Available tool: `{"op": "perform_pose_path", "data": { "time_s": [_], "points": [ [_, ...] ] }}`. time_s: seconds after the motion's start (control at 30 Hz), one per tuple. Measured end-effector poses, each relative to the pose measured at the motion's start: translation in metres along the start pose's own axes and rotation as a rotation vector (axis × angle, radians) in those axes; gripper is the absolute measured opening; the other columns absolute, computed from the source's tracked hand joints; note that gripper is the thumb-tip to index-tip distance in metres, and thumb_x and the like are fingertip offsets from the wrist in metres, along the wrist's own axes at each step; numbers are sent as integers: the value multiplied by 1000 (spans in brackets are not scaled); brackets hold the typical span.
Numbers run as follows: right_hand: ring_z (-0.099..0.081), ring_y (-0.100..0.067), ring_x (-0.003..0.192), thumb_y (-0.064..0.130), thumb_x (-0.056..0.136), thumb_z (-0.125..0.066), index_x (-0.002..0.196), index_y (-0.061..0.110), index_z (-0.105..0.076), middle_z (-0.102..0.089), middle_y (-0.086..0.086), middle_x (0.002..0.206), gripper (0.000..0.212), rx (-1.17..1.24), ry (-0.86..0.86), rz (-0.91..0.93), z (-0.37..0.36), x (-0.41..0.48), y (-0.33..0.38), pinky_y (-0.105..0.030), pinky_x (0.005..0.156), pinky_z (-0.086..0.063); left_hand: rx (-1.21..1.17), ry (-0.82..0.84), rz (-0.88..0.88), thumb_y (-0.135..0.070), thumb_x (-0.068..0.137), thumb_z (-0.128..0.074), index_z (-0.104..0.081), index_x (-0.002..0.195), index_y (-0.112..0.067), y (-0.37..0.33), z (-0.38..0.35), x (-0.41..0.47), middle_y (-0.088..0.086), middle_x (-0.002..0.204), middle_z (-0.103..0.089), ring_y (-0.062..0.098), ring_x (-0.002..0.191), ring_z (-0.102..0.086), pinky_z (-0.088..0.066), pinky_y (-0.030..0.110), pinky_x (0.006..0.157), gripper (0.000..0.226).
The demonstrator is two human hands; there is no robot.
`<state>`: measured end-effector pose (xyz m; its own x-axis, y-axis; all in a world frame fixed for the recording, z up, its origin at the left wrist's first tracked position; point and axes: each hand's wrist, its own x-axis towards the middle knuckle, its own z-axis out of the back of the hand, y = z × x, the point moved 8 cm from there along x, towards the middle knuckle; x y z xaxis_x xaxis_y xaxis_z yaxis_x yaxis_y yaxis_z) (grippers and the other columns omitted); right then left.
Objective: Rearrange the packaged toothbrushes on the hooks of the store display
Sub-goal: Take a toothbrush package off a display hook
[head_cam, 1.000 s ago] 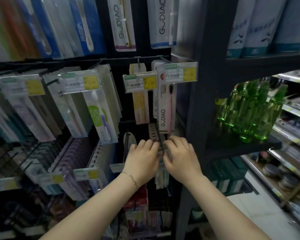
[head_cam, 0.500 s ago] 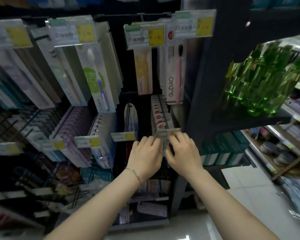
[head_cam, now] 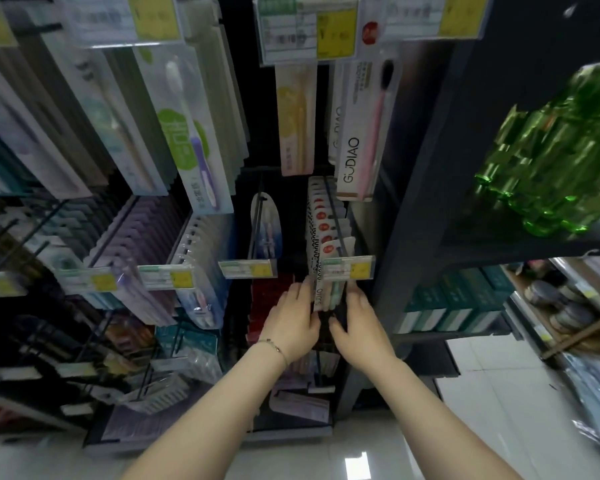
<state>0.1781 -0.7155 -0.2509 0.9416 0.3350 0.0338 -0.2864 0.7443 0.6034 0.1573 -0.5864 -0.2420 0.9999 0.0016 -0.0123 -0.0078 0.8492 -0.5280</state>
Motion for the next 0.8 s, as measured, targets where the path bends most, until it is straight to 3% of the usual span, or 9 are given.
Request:
{"op": "perform_pose_path", "data": {
  "time_s": [0.07, 0.17, 0.23, 0.43, 0.57, 0.7, 0.8],
  "points": [
    [-32, -24, 139, 18, 94, -53, 155, 21, -9, -24, -4, 156, 76, 106, -18, -14, -3, 10, 0, -33, 114, -31, -88, 61, -29, -16, 96, -49, 10, 157, -30, -1, -10, 7, 2, 166, -9, 25, 148, -23, -31, 47, 118, 87],
    [-20, -20, 145, 8, 93, -51, 156, 22, -8, -15, -1, 160, 79, 172, -56, -38, -3, 22, 1, -24, 117, -13, -149, 80, -64, -10, 95, -50, 17, 156, -33, -8, -18, 16, -7, 166, 12, 21, 153, -9, -15, 35, 123, 94],
    [-20, -19, 146, 6, 92, -50, 157, 23, -10, -17, -1, 159, 78, 204, -61, -40, -5, 29, 1, -24, 117, -11, -214, 68, -46, -12, 96, -51, 15, 157, -31, -11, -21, 24, -8, 167, 9, 17, 152, -10, -13, 25, 117, 91],
    [-42, -18, 131, 8, 99, -44, 150, 18, -33, -43, -6, 145, 54, 311, 5, -110, -6, 45, -5, -17, 103, -28, -307, 28, 15, -16, 98, -53, 12, 157, -33, -9, -20, 42, -8, 166, -4, 16, 149, -20, -22, 22, 112, 90],
    [-50, -22, 125, 11, 101, -44, 144, 15, -44, -54, -6, 136, 44, 315, 22, -137, -7, 56, -10, -18, 96, -34, -316, 21, 42, -24, 99, -54, 16, 156, -37, -10, -14, 50, -6, 166, -4, 19, 150, -17, -23, 36, 122, 91],
    [-53, -22, 121, 20, 103, -42, 142, 16, -45, -55, -10, 136, 40, 324, 86, -239, -14, 63, -18, -26, 103, -40, -346, 53, 68, -26, 98, -56, 18, 155, -36, -10, -14, 55, -3, 166, -6, 21, 150, -18, -25, 44, 123, 95],
    [-48, -21, 129, 26, 100, -46, 149, 21, -37, -49, -6, 145, 50, 334, 55, -199, -13, 63, -18, -36, 113, -39, -351, 24, 66, -22, 97, -56, 15, 156, -37, -9, -11, 52, -2, 165, -11, 20, 149, -22, -25, 35, 121, 93]
  ]
}}
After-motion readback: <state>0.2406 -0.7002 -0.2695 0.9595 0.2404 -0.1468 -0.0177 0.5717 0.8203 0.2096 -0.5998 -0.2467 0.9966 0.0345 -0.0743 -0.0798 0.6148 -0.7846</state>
